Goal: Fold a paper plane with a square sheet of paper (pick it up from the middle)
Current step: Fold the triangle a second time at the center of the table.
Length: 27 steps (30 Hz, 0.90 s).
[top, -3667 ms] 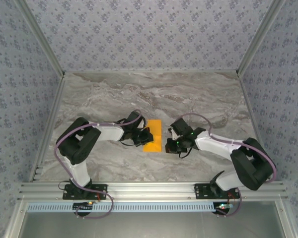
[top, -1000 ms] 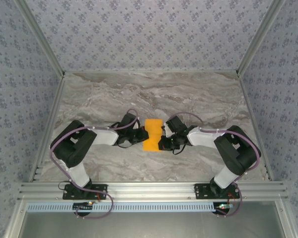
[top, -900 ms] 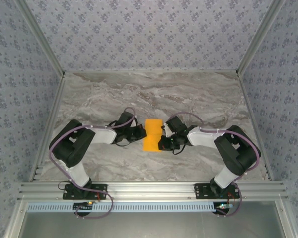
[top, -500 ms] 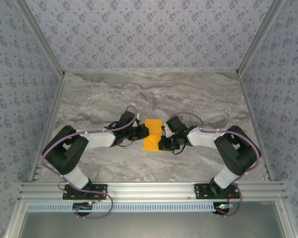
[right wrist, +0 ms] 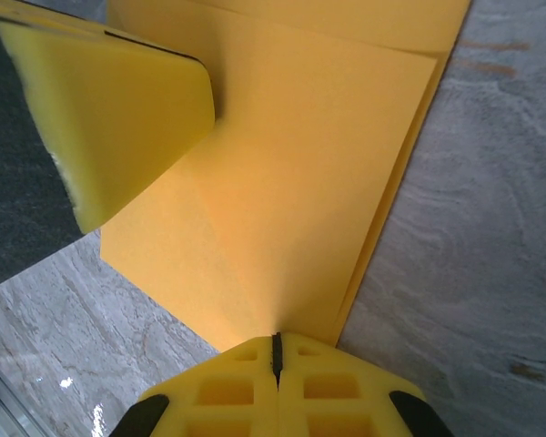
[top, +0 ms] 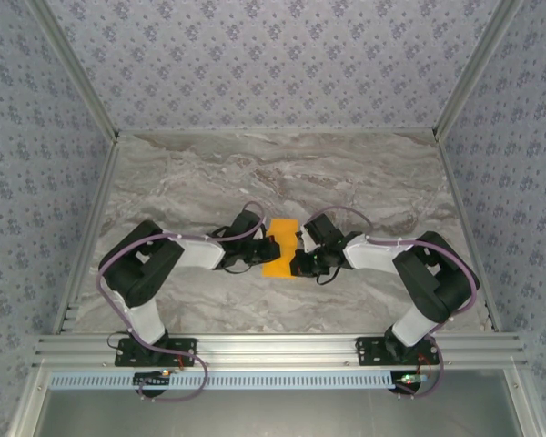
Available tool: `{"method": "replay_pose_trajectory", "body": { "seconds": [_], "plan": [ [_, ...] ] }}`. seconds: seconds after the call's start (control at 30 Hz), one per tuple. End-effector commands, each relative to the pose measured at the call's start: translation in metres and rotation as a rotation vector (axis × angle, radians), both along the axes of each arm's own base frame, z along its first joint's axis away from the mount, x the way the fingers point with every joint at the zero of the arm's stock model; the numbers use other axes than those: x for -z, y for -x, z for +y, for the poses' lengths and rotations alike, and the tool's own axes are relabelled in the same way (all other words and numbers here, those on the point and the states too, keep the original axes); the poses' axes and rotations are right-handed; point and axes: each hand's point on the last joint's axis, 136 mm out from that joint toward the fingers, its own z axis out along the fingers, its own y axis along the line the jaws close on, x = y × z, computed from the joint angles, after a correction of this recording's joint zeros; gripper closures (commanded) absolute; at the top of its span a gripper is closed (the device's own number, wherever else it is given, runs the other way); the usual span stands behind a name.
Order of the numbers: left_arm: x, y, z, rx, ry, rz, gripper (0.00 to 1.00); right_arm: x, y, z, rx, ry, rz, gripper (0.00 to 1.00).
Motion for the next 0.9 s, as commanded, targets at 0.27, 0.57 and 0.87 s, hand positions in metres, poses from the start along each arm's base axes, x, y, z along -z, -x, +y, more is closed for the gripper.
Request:
{"method": "replay_pose_trajectory", "body": {
  "seconds": [0.27,0.57,0.87],
  "plan": [
    [0.021,-0.038,0.102,-0.237,-0.155,-0.029,0.99,0.055,0.046,-0.064,0.029,0.295,0.153,1.00],
    [-0.059,-0.036,0.058,-0.094,0.031,-0.177,0.99,0.045,0.042,-0.058,0.027,0.258,0.125,1.00],
    [-0.035,-0.013,0.007,0.045,0.040,-0.114,1.00,0.035,0.038,-0.052,0.023,0.224,0.093,1.00]
  ]
}}
